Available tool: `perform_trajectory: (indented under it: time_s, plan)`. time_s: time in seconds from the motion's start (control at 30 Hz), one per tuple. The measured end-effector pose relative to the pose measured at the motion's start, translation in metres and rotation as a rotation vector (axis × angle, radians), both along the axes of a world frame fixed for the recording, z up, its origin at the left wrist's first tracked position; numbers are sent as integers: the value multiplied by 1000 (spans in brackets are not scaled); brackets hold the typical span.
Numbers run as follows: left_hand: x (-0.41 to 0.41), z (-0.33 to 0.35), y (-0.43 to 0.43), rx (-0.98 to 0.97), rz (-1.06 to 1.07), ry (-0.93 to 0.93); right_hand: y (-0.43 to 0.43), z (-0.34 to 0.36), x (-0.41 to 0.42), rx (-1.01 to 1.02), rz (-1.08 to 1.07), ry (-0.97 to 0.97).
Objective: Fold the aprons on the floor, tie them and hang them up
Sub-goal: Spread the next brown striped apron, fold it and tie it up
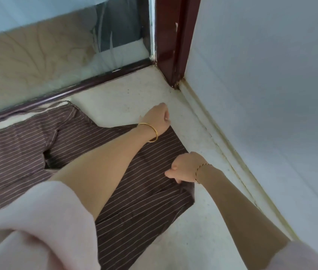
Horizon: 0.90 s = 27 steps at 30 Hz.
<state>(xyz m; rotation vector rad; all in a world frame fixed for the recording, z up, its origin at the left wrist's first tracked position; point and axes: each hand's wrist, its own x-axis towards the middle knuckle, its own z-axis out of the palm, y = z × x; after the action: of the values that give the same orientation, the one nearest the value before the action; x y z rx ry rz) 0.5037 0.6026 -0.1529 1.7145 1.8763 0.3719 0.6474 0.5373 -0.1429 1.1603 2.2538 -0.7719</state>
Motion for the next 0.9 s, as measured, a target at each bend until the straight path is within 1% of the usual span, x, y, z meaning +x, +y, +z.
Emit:
perform_trajectory:
  time_s: [0.07,0.1,0.13,0.17,0.2,0.27,0.3,0.33,0.4,0.5,0.6,0.67,0.73,0.83,0.9]
  plan:
    - [-2,-7,-13,-92,-18,-200,-1,1,2,-19,23,-64]
    - [-4,-9,-19,-100,-21,-253,0,0,4,-17,36,-91]
    - [-6,-10,-26,-78,-8,-263,0,-1,6,-17,42,-108]
    - [-7,-11,-32,-35,7,-213,-1,-2,8,-21,41,-117]
    - [-9,-13,-37,9,1,-91,-1,-2,11,-23,44,-123]
    - [-9,-17,-46,28,-97,247,-2,-3,13,-18,67,-149]
    - [-8,-21,-50,20,-146,378,-2,-5,14,-10,73,-174]
    - [-6,-24,-54,18,-173,472,-2,-7,15,-3,70,-199]
    - [-1,-31,-60,8,-191,588,-1,-13,15,5,20,-229]
    - [6,-36,-63,-74,-196,646,-2,-13,19,48,-131,-230]
    - [8,-35,-61,-129,-219,616,-9,-11,20,122,-238,-203]
    - [9,-34,-60,-164,-243,601,-18,-15,14,190,-259,-115]
    - [8,-31,-58,-198,-248,601,-28,-21,6,188,-271,-9]
    - [6,-24,-54,-266,-241,627,-37,-29,3,188,-302,3]
    - [2,-18,-49,-304,-249,595,-38,-30,5,197,-324,20]
